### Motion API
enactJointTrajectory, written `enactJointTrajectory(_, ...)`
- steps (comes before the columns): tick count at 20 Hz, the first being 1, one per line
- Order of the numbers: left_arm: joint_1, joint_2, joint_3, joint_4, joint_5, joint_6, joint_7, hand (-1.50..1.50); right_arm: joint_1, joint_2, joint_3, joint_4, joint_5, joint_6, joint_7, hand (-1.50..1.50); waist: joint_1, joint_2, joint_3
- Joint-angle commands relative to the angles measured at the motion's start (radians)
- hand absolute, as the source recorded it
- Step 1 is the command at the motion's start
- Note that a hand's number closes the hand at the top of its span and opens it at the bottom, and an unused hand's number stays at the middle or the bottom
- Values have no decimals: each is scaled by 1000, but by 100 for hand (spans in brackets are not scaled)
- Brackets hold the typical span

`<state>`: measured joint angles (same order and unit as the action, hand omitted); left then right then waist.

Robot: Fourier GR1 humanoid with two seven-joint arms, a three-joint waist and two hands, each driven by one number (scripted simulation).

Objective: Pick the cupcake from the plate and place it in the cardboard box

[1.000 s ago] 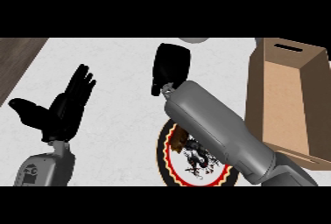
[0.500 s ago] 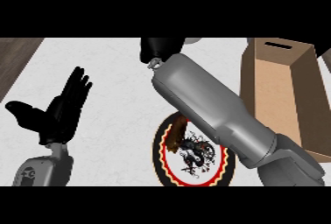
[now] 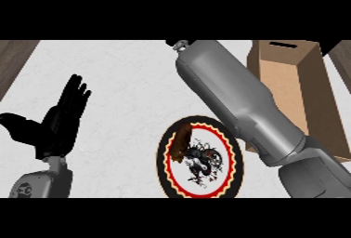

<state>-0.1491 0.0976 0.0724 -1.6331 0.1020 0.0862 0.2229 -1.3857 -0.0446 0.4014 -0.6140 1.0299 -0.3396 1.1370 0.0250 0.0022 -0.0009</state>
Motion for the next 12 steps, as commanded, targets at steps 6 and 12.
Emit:
enactJointTrajectory(6,48,7,11,-26,5,-8,-13,0,60,-103,-79,86,96,-87,89,150,-12,0,0)
enactJointTrajectory(12,79,1,19,-18,18,-17,-25,0,151,-173,-112,54,121,-41,20,150,-22,-3,0)
